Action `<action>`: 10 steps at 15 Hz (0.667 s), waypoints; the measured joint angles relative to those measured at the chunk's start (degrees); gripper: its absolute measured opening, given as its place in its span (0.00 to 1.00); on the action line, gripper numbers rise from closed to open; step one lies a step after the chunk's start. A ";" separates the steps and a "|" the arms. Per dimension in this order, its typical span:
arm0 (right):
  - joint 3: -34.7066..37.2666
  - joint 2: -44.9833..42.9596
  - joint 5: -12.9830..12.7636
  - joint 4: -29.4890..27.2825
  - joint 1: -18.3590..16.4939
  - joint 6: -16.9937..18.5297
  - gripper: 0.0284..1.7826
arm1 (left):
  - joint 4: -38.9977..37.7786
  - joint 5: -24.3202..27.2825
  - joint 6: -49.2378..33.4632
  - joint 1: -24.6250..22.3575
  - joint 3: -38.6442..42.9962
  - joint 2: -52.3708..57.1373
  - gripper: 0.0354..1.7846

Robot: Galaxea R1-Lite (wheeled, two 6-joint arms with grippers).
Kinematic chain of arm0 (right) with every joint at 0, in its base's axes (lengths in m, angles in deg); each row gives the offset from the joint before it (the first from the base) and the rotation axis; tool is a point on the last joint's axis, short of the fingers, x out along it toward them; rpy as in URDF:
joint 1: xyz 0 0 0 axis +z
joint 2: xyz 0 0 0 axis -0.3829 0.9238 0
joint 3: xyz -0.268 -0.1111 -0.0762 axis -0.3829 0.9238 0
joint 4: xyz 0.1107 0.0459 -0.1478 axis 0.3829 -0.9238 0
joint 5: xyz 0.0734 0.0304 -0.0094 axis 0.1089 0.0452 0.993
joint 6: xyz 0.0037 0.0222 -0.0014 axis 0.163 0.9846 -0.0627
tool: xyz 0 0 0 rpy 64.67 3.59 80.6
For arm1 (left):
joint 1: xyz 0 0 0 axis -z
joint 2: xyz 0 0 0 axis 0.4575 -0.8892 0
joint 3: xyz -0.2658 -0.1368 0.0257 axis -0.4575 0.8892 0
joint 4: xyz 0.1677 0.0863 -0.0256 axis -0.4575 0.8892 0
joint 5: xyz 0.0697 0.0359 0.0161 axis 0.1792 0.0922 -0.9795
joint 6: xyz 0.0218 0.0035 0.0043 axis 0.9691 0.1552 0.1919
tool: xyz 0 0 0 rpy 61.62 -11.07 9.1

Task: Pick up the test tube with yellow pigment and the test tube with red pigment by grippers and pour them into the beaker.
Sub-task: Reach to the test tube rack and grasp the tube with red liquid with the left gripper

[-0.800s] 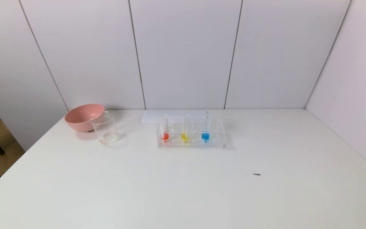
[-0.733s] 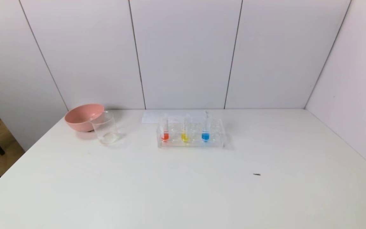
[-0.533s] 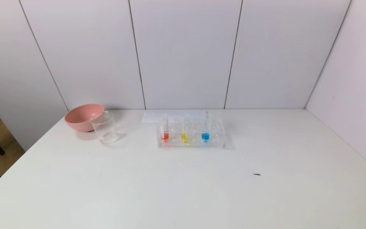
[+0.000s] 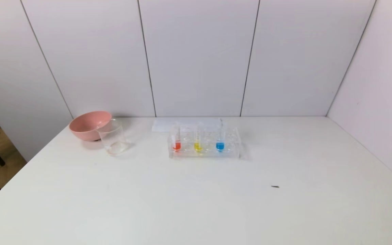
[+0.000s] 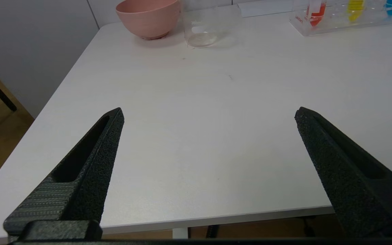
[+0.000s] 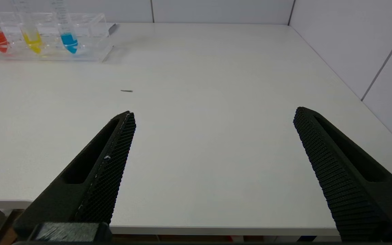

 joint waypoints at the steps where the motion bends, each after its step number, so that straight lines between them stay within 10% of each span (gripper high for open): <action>1: 0.00 0.00 0.00 0.00 0.02 -0.02 0.95 | 0.00 0.00 0.09 0.00 0.00 0.00 0.99; 10: 0.00 0.00 0.00 0.00 0.00 0.00 0.95 | 0.00 -0.09 -0.12 -0.05 0.00 0.00 0.99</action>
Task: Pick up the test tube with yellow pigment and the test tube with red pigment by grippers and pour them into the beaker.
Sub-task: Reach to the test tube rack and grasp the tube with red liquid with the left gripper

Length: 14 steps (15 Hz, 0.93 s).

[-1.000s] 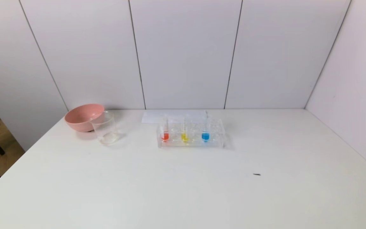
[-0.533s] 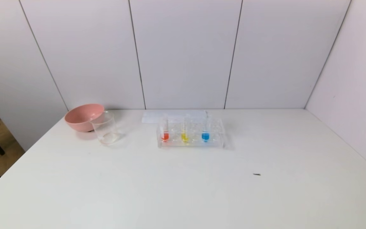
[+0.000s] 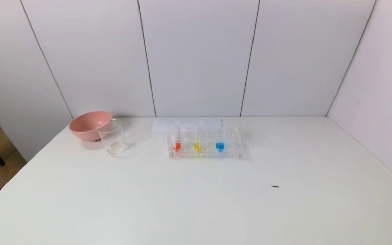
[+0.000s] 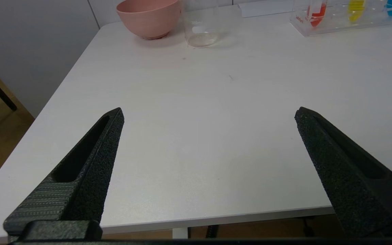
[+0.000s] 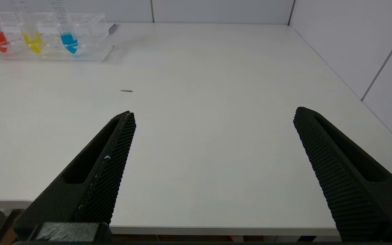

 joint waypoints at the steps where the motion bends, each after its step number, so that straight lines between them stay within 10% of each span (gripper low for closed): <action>1: 0.00 0.00 0.00 0.00 0.00 0.00 0.95 | -0.02 0.00 -0.07 0.00 0.00 0.00 0.99; 14: 0.00 0.00 0.00 0.00 0.02 0.02 0.95 | -0.65 0.28 -1.71 0.05 -1.79 0.00 0.99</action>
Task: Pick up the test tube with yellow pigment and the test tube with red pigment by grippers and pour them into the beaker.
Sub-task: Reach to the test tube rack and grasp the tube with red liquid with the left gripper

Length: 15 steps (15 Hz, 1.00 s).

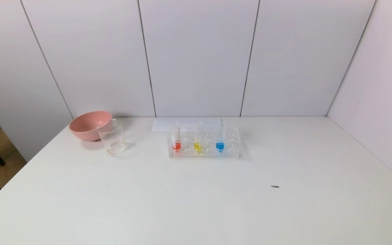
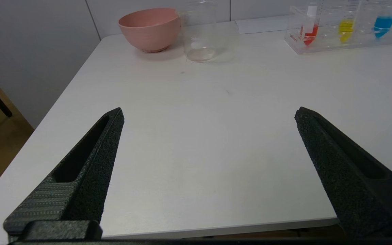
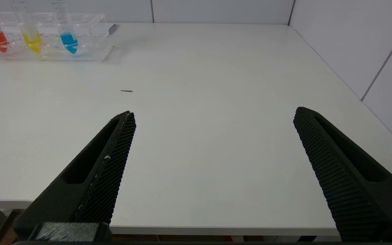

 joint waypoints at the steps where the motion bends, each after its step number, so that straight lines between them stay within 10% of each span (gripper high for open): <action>1: 0.00 0.00 0.00 0.00 0.00 0.00 0.95 | 0.44 0.30 0.04 0.00 -0.55 0.00 0.99; 15: 0.00 0.00 0.00 0.00 -0.02 0.00 0.95 | 9.01 5.60 -0.02 0.07 -20.07 -14.25 0.99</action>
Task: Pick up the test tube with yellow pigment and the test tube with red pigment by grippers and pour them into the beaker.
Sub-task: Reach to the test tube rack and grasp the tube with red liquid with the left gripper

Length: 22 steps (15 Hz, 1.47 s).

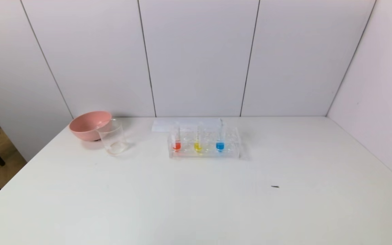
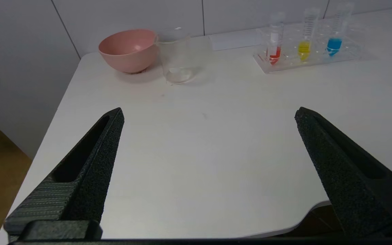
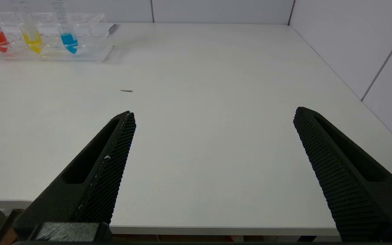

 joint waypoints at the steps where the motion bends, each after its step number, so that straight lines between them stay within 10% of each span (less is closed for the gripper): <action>1: 0.00 0.00 0.00 0.00 0.00 0.00 0.95 | -0.98 0.00 -0.02 0.00 -1.46 -3.00 0.99; 22: 0.00 0.00 0.00 0.00 0.00 0.00 0.95 | -35.41 5.29 -2.15 2.73 -23.02 -64.05 0.99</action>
